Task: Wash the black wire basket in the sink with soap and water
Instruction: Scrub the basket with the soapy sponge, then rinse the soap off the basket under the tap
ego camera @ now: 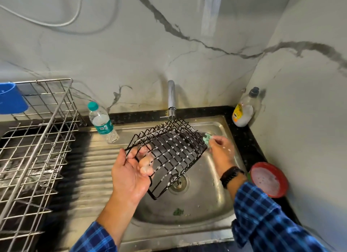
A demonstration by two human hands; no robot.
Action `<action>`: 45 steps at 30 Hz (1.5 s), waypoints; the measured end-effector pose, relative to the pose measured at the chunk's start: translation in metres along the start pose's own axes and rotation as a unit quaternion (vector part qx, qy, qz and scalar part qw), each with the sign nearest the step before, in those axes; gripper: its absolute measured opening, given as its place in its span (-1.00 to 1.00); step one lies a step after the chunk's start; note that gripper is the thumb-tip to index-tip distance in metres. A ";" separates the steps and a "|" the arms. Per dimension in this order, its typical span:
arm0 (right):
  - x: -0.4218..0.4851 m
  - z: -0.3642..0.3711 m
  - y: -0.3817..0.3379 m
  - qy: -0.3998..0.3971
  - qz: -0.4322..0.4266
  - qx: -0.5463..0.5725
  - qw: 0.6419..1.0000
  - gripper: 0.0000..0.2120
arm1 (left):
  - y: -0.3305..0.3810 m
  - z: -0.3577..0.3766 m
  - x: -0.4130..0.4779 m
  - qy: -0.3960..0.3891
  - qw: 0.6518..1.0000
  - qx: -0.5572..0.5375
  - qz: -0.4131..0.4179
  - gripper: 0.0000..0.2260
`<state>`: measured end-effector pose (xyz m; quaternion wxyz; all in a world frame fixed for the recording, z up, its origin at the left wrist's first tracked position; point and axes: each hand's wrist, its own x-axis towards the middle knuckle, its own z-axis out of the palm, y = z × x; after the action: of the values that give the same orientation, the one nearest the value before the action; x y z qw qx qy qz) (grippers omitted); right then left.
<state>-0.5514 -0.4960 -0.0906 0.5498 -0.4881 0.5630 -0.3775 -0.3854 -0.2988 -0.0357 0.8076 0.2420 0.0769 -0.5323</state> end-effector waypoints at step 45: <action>0.044 0.073 0.009 -0.100 -0.190 -0.527 0.822 -0.34 | 0.041 -0.025 0.182 -0.105 0.969 0.076 -0.209 -0.41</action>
<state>-0.4774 -0.5285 -0.1188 0.1793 -0.8356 0.5145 -0.0696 -0.2681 -0.4241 -0.1141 0.6609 0.2241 0.0000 -0.7162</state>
